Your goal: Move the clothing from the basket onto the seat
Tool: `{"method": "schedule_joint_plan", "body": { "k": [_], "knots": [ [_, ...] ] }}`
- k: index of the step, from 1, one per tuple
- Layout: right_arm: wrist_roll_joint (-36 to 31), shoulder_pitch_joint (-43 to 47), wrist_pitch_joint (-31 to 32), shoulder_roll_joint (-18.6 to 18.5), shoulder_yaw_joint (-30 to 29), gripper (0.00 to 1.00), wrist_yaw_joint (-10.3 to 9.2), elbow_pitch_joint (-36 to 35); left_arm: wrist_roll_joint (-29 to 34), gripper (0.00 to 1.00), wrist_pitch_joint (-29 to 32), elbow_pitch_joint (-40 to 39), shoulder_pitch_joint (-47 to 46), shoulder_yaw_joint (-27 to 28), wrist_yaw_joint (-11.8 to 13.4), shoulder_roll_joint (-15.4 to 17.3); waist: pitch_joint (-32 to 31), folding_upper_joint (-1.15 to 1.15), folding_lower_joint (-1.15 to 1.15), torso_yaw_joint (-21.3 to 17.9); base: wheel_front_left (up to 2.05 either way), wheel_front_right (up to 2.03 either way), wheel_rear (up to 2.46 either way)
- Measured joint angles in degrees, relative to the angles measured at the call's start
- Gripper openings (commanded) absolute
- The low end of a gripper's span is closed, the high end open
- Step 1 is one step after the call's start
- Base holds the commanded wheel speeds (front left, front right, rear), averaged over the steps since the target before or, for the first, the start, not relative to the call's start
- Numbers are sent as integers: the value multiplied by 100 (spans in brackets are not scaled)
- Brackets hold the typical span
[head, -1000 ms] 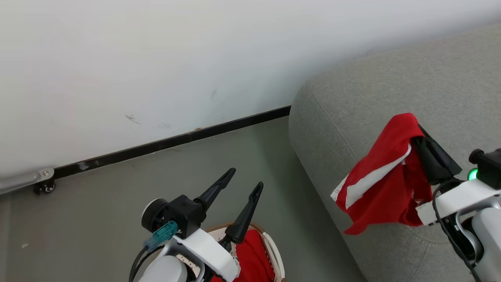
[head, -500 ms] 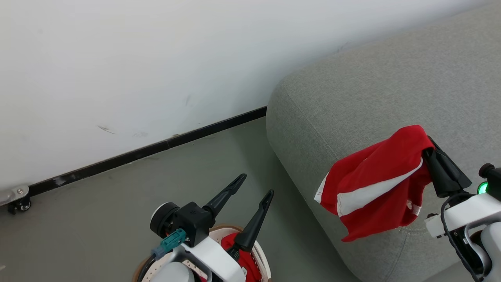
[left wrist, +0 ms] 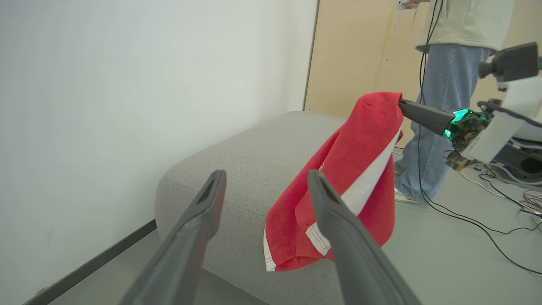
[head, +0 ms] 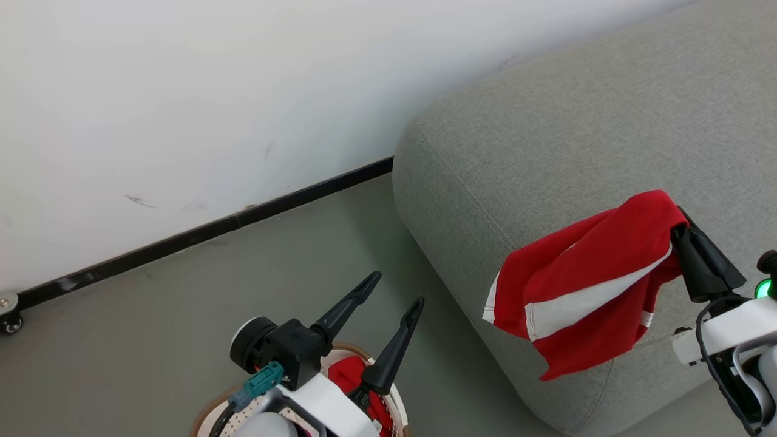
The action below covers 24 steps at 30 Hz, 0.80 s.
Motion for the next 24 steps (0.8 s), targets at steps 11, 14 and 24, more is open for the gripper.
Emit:
{"method": "schedule_joint_plan", "body": {
  "k": [11, 14, 24],
  "knots": [
    [199, -731, 302, -90, -162, 0, 1, 224, 120, 100, -8, -350, 17, 219, 145, 162, 293, 0, 0, 97, 0, 0, 0],
    [198, -1087, 449, -234, -197, 0, 0, 299, 204, 100, -8, -467, 16, 279, 207, 218, 392, 0, 0, 147, 0, 0, 0],
    [238, -2239, 818, -603, -517, 0, 0, 654, 307, 100, -48, -923, -48, 404, 311, 292, 789, 0, 0, 343, 0, 0, 0]
  ]
}}
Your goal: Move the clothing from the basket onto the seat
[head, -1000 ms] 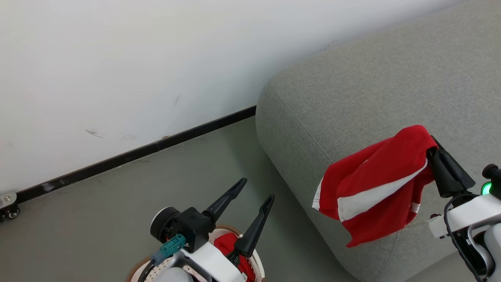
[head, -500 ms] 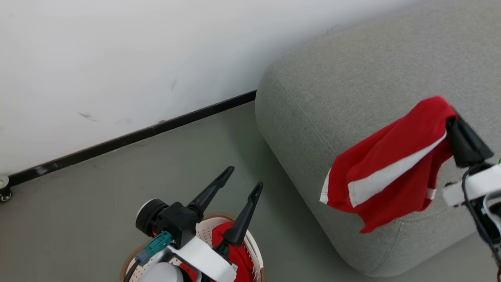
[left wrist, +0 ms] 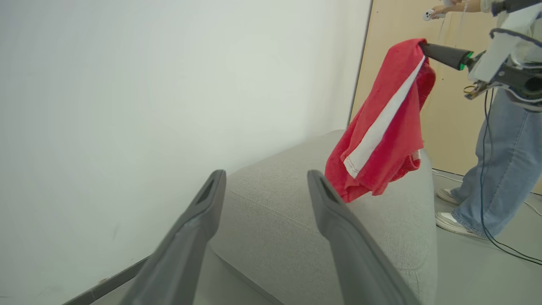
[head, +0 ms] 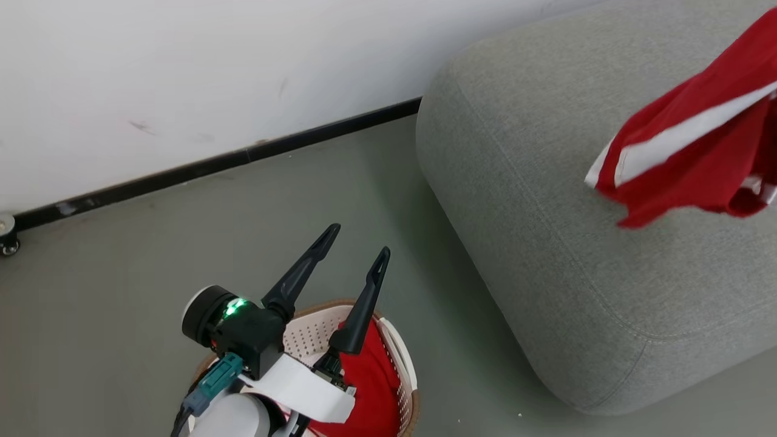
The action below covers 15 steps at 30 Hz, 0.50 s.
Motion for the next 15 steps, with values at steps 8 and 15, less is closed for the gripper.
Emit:
{"method": "schedule_joint_plan", "body": {
  "k": [8, 15],
  "knots": [
    [0, -575, 145, -264, -266, 0, 1, 415, 182, 100, 159, -222, -153, -131, -1, 133, 392, 0, 0, 186, 0, 0, 0],
    [-9, -949, 168, -476, -420, 0, 1, 902, 311, 100, 343, -446, -339, -383, -21, 168, 763, 0, 0, 369, 0, 0, 0]
  ]
}}
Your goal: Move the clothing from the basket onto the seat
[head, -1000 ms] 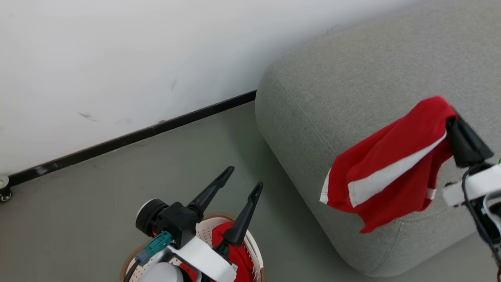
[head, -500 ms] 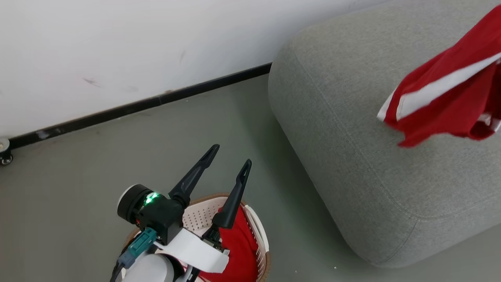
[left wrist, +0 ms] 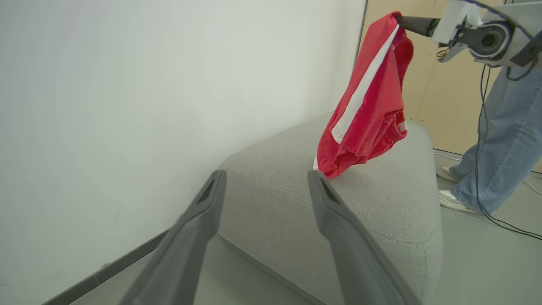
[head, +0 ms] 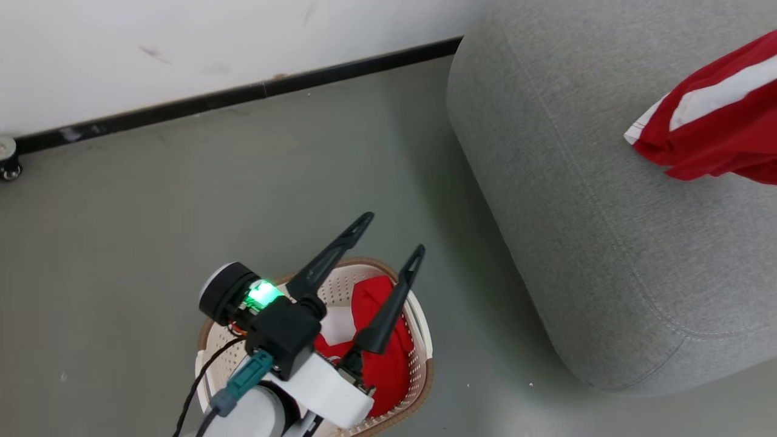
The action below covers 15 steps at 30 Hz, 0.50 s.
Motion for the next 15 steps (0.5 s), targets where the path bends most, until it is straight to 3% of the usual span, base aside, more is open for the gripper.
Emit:
{"method": "schedule_joint_plan", "body": {
  "k": [10, 15],
  "knots": [
    [-280, -335, -300, -122, -193, 0, 0, 586, 196, 100, 268, -234, -307, -542, -153, -92, 551, 0, 0, 233, 0, 0, 0],
    [-303, -403, -497, 77, -286, 0, 0, 872, 249, 100, 367, -267, -459, -717, -197, -111, 825, 0, 0, 323, 0, 0, 0]
  ]
}}
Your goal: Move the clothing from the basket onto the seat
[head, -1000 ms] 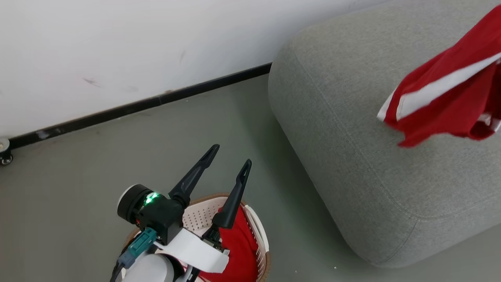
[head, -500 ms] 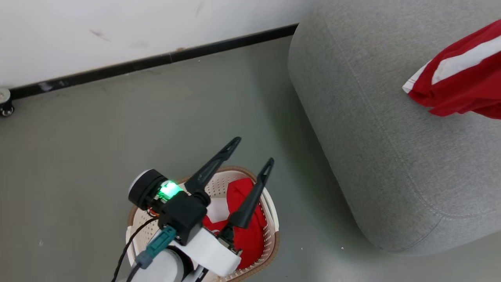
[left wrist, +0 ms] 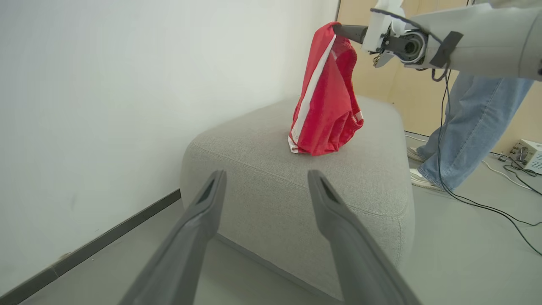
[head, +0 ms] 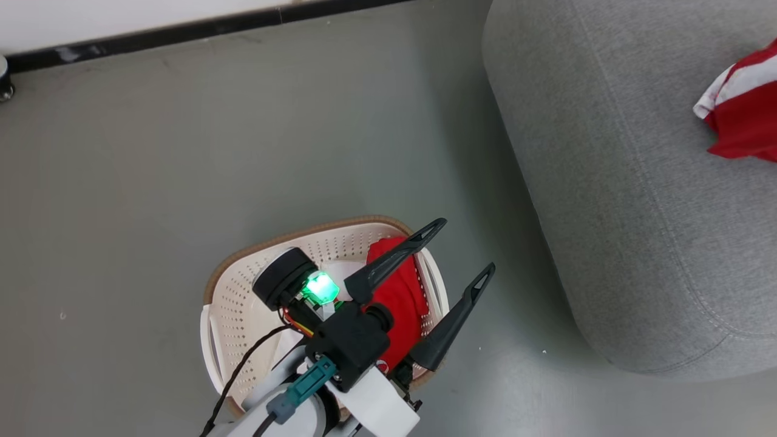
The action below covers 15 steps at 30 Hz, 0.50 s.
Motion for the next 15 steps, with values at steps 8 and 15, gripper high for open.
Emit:
{"method": "schedule_joint_plan", "body": {
  "k": [8, 15],
  "knots": [
    [14, 104, -232, 293, -99, 0, 0, 565, 55, 100, 122, 4, -280, -152, -44, -4, 415, 0, 0, 93, 0, 0, 0],
    [80, 298, -336, 543, -261, 0, 0, 911, 94, 100, 147, 37, -527, -213, -51, 15, 721, 0, 0, 112, 0, 0, 0]
  ]
}}
